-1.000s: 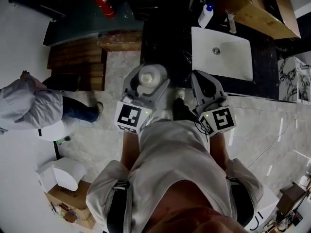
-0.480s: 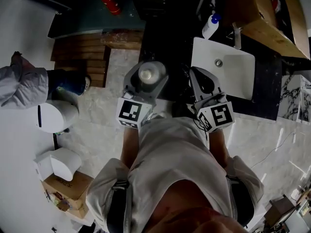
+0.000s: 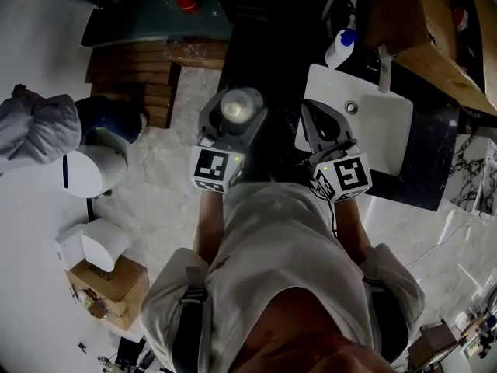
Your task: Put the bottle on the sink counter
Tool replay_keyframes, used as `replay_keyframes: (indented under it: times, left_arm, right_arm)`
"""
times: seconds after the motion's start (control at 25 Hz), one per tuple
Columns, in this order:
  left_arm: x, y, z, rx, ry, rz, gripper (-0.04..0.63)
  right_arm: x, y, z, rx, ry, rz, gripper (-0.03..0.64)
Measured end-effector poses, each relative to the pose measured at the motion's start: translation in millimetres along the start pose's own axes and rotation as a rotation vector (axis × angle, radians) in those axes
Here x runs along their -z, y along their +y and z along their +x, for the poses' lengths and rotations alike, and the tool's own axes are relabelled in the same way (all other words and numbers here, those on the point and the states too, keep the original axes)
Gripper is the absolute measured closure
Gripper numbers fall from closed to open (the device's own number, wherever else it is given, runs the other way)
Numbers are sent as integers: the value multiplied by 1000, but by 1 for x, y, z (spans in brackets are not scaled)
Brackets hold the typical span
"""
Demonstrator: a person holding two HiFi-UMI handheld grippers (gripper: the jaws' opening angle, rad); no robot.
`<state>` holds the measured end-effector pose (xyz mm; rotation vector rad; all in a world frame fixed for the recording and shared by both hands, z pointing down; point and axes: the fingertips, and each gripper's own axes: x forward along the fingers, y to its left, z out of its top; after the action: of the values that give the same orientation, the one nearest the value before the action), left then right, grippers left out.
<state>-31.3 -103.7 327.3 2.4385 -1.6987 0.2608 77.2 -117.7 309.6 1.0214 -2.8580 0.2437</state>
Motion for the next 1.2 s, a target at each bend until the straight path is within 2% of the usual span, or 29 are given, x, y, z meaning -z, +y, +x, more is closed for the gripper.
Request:
replay_keyframes:
  times: [0.32, 0.84, 0.96, 1.2]
  left_arm:
    - [21, 21, 29, -6, 41, 33, 267]
    - [51, 53, 81, 94, 92, 47, 267]
    - [60, 59, 92, 116, 102, 67, 267]
    - [73, 71, 116, 138, 116, 60, 267]
  right_arm:
    - [18, -14, 24, 20, 26, 15, 620]
    - [42, -39, 68, 152, 83, 39, 620]
    - [49, -43, 77, 167, 97, 37, 620]
    - [62, -52, 91, 186, 126, 43, 620]
